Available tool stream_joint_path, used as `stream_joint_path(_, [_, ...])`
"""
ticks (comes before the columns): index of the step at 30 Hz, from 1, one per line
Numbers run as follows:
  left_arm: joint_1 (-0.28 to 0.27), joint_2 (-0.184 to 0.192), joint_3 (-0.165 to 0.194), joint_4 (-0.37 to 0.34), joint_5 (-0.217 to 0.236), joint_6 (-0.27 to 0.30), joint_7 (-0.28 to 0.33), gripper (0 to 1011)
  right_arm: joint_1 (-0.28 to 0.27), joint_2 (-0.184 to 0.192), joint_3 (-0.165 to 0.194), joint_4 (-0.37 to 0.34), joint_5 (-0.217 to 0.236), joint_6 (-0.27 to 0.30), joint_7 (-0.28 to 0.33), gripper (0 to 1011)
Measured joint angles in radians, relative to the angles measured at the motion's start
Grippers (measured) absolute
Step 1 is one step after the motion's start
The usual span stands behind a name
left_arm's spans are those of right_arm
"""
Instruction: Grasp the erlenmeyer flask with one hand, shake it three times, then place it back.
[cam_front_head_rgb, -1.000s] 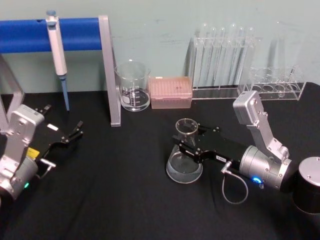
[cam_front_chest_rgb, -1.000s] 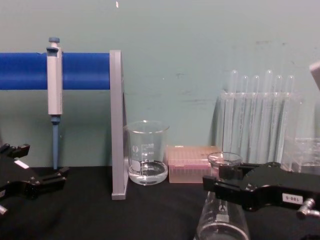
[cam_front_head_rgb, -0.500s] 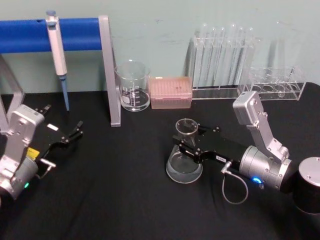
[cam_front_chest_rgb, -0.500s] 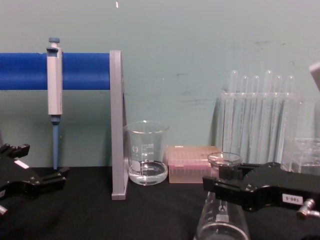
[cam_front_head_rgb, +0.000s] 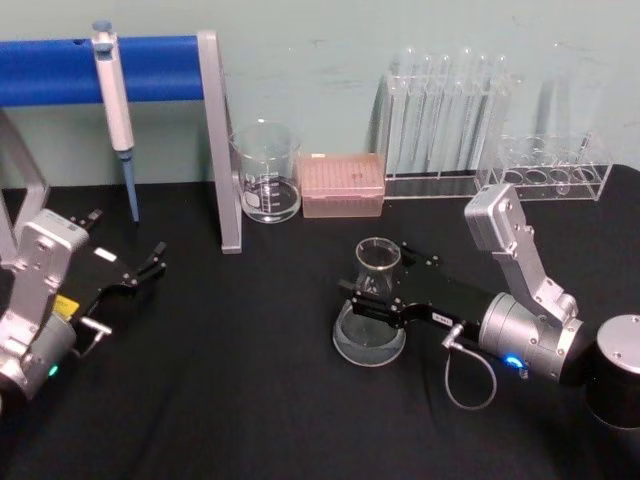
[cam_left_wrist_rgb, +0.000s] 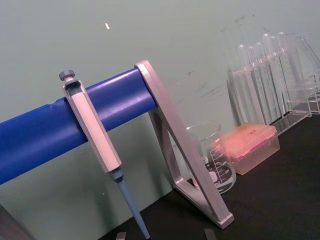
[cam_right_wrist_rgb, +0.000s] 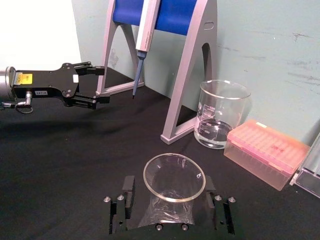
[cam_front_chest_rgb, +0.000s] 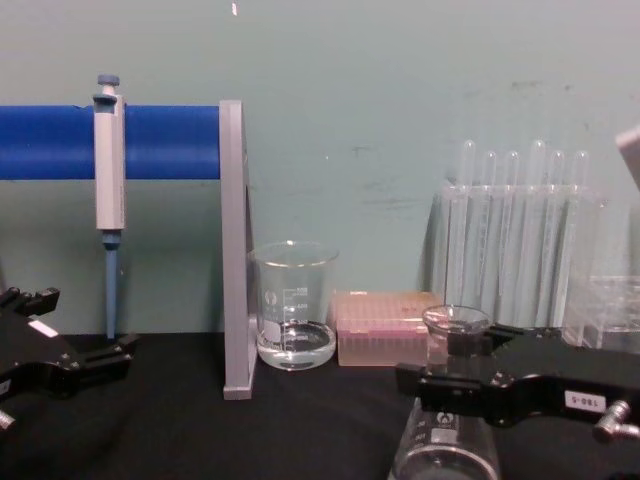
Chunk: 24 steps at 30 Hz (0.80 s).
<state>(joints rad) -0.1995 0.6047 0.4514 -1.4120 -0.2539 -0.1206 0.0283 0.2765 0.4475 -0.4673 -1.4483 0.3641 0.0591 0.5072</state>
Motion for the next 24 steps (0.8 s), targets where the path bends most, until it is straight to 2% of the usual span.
stream_joint_path(1, [0.000, 0.000, 0.000, 0.000, 0.000, 0.000, 0.000, 1001, 0.000, 0.000, 0.000, 0.000, 0.000, 0.000, 0.000, 815])
stream_joint_path(2, [0.000, 0.000, 0.000, 0.000, 0.000, 0.000, 0.000, 1001, 0.000, 0.000, 0.000, 0.000, 0.000, 0.000, 0.000, 868])
stream_joint_path(8, [0.000, 0.000, 0.000, 0.000, 0.000, 0.000, 0.000, 1001, 0.000, 0.000, 0.000, 0.000, 0.000, 0.000, 0.000, 1002])
stream_joint_path(24, [0.000, 0.000, 0.000, 0.000, 0.000, 0.000, 0.000, 1001, -0.005, 0.008, 0.001, -0.006, 0.010, -0.001, 0.013, 1000])
